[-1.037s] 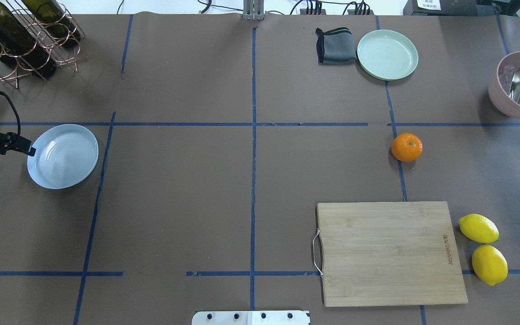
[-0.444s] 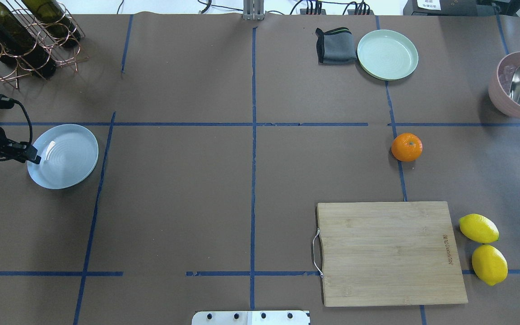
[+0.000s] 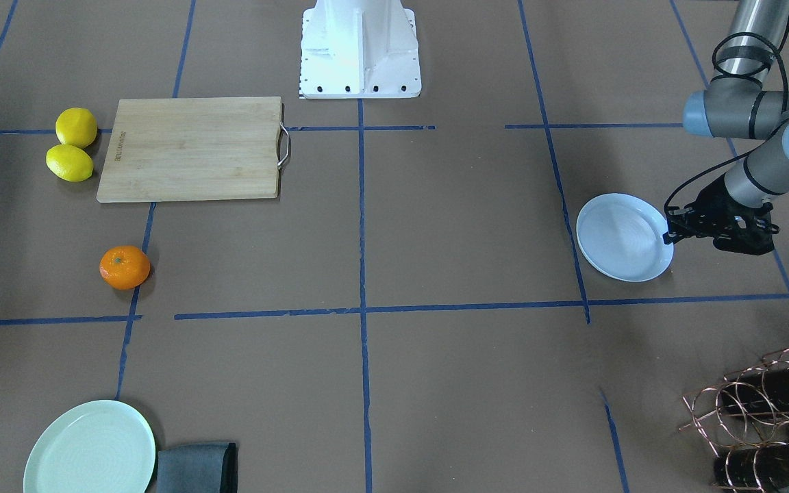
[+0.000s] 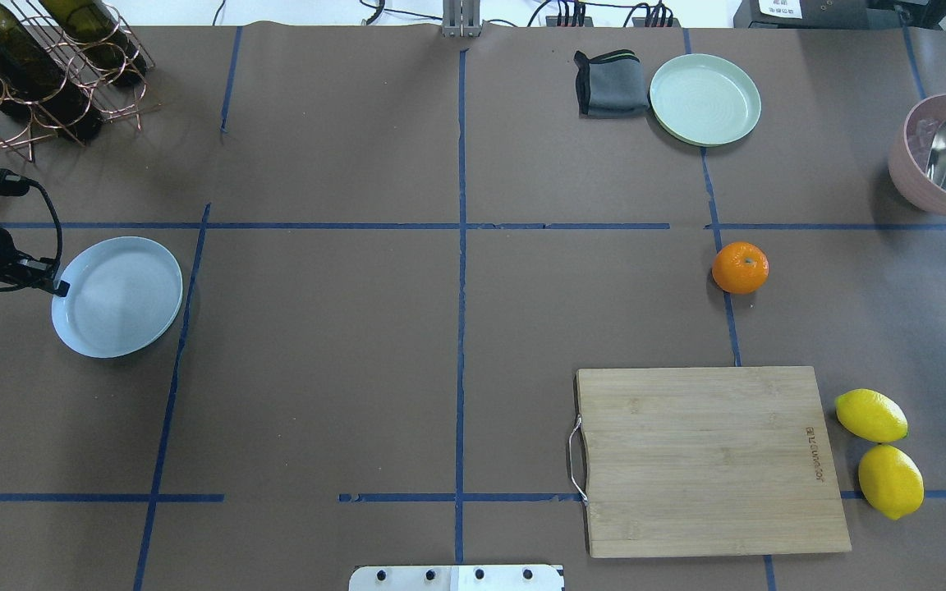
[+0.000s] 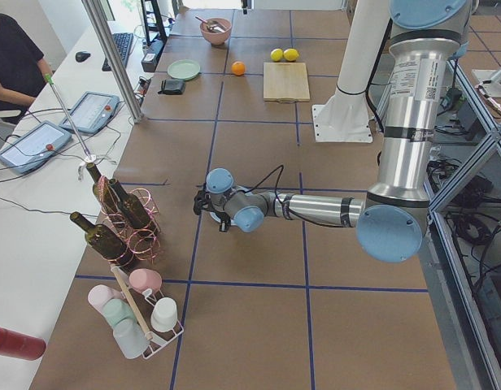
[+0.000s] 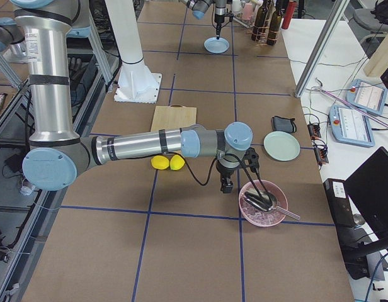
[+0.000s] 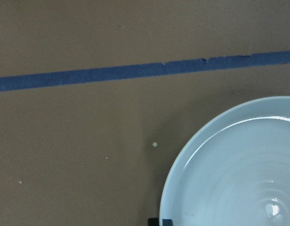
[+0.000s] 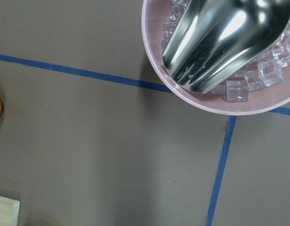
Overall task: Pick orange to plate
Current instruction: 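Lower the left gripper to the white plate rim and grasp it, then slide the white plate with the left gripper toward the table center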
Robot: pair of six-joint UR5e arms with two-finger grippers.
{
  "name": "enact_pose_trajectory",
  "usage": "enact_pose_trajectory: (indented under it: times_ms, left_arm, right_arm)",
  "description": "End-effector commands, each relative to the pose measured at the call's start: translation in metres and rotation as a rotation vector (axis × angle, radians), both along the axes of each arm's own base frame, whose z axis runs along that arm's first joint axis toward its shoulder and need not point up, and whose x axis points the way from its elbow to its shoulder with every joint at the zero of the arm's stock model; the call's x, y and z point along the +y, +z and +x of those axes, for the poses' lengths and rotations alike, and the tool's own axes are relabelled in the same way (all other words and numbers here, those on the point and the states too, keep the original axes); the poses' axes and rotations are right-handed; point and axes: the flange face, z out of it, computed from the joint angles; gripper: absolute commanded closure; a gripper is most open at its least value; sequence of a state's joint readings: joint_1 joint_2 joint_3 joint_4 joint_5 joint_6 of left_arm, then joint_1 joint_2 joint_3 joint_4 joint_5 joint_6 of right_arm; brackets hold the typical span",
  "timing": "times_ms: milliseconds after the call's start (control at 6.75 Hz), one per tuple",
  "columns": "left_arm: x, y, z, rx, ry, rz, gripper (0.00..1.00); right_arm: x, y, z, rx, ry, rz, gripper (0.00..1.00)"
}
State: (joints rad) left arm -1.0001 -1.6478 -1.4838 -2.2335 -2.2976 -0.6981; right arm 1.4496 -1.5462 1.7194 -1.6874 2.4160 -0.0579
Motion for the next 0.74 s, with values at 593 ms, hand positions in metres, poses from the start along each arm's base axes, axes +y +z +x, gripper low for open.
enact_pose_trajectory:
  times_ms: [593]
  left_arm:
    - [0.003,-0.29,0.216,0.318,-0.028,-0.189,1.0]
  right_arm:
    - [-0.001,-0.012,-0.003,-0.04,-0.001,0.013,0.0]
